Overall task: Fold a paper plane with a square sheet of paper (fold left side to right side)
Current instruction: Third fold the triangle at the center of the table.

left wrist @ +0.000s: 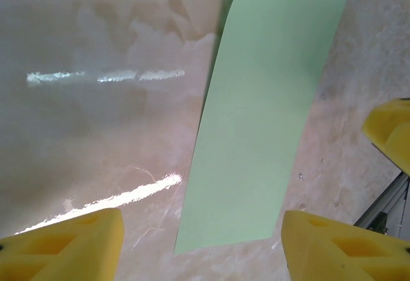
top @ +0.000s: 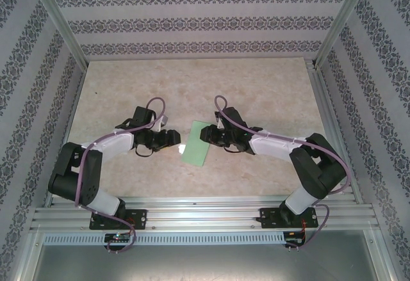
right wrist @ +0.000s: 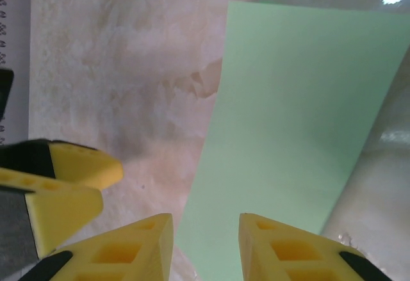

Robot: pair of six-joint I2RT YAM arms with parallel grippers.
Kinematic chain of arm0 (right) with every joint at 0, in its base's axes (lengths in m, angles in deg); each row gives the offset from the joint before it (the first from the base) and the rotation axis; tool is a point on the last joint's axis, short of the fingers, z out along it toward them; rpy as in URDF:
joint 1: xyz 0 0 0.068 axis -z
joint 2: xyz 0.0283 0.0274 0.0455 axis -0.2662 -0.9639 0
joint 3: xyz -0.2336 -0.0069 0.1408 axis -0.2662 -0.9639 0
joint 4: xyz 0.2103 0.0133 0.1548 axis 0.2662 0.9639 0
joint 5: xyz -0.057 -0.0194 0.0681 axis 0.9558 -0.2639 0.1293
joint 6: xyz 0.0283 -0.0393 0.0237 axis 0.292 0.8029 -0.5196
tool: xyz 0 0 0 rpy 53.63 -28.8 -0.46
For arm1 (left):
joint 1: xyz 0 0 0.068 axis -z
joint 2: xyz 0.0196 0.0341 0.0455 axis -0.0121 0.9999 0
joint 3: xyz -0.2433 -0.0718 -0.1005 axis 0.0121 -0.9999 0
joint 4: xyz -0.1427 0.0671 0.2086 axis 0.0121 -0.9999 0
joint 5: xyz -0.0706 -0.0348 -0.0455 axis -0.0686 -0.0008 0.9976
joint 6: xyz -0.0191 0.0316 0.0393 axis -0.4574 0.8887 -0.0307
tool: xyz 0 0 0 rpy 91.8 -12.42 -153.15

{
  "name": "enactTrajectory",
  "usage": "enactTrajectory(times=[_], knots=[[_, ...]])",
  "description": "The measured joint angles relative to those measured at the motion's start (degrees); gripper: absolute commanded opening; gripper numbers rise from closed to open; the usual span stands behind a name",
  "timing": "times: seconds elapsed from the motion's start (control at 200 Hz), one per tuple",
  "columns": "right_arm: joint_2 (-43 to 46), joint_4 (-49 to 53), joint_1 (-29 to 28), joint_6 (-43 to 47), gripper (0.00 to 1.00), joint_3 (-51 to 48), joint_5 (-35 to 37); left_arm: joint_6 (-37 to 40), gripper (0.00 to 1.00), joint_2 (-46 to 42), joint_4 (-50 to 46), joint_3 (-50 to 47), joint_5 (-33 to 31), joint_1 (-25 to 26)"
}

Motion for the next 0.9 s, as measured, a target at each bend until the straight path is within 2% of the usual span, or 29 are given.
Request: enactTrajectory(times=[0.205, 0.4, 0.899], knots=[[-5.5, 0.9, 4.0, 1.7, 0.34, 0.4, 0.1, -2.2, 0.67, 3.0, 5.3, -1.7, 3.3, 0.6], [-8.0, 1.3, 4.3, 3.1, 0.33, 0.5, -0.1, -2.8, 0.68, 4.3, 7.5, -1.7, 4.6, 0.8], [-9.9, 7.9, 4.7, 7.5, 0.14, 4.2, 2.0, -3.5, 0.67, 7.9, 5.0, 1.1, 5.0, 1.2]])
